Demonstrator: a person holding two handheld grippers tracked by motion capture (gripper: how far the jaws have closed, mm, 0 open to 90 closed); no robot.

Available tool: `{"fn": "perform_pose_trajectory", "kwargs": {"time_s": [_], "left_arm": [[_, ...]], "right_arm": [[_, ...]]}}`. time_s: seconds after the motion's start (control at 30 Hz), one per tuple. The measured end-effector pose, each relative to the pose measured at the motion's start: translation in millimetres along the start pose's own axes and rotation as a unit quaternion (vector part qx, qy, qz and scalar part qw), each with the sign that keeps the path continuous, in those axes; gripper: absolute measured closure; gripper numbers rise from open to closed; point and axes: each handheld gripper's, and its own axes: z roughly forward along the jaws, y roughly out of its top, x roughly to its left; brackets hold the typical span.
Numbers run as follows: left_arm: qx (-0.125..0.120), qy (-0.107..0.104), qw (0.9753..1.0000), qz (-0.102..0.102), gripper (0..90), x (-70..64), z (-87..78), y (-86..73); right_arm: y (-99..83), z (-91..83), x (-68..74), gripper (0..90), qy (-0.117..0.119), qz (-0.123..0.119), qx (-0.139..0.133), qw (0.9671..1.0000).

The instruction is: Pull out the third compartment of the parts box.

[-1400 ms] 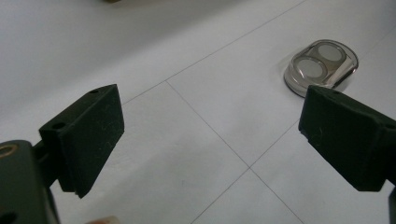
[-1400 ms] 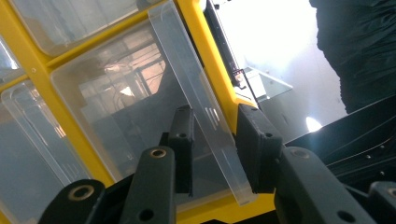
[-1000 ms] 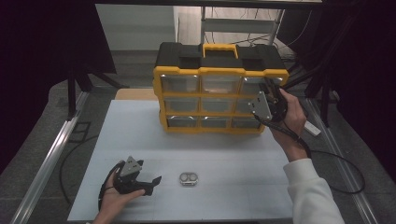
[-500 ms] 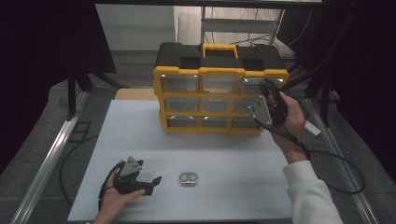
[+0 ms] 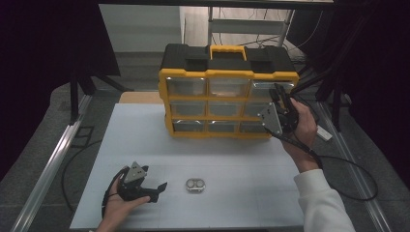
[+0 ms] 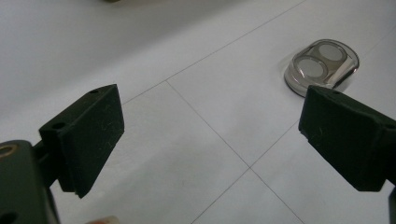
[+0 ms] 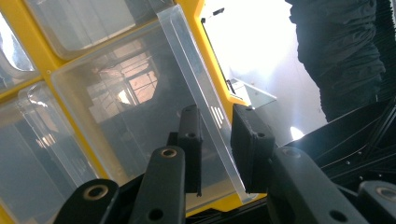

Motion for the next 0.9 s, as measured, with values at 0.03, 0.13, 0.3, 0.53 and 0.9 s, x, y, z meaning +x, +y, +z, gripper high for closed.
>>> {"fn": "perform_pose_trajectory", "kwargs": {"time_s": [0.03,0.13,0.3,0.53,0.9], "left_arm": [[0.0,0.0,1.0,0.0,7.2,-0.1,0.1,0.0],[0.0,0.0,1.0,-0.001,7.2,-0.1,0.2,0.0],[-0.001,0.0,1.0,-0.001,7.2,-0.1,-0.1,0.0],[-0.001,0.0,1.0,-0.001,7.2,-0.2,0.0,0.1],[-0.001,0.0,1.0,0.0,7.2,-0.5,-0.2,0.2]], "right_arm": [[0.0,-0.7,-0.1,73.8,0.0,0.0,0.0,1.0],[0.1,-2.2,-0.6,73.9,0.002,0.0,0.0,1.0],[0.5,-5.2,-1.4,73.9,0.003,-0.005,-0.001,1.0],[0.0,-9.0,-1.3,73.9,0.002,-0.007,-0.004,1.0],[0.2,-14.0,-1.9,73.8,0.003,-0.009,-0.006,0.9999]]}}
